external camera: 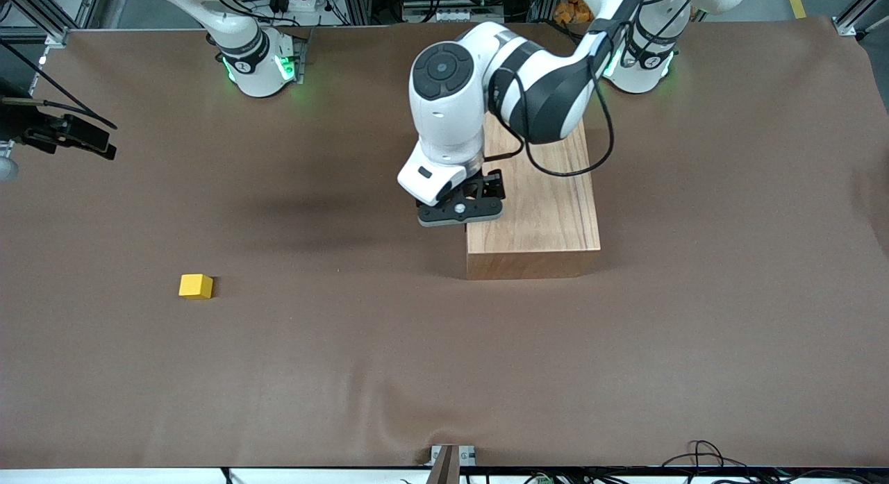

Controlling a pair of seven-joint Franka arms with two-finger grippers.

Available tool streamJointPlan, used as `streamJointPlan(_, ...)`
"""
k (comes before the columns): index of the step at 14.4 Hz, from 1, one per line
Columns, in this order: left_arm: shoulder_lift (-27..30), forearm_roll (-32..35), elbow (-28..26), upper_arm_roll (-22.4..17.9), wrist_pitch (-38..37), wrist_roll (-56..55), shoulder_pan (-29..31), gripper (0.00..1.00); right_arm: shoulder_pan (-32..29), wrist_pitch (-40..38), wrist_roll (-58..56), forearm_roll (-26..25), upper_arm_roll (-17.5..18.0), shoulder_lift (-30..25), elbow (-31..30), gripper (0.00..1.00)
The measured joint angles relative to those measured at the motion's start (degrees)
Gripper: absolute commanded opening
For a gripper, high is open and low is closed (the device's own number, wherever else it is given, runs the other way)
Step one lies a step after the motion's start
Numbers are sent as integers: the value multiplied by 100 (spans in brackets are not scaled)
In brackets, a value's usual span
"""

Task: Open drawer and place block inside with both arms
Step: 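Move the left gripper over the box toward the drawer handle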

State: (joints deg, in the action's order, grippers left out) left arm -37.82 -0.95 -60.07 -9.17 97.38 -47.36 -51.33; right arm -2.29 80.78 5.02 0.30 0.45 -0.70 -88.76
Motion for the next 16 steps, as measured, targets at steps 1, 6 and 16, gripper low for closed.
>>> streamJointPlan(1, -60, 0, 41, -3, 0, -3, -50, 100, 0, 11, 0, 0, 2, 0, 20, 100)
streamJointPlan(6, -247, 1, 103, -112, 0, -354, -416, 100, 0, 20, -1, 0, 19, 11, 147, 100)
streamJointPlan(16, -922, 9, 313, -247, 268, -336, -797, 100, 0, 237, -2, 1, 28, 212, 279, 100)
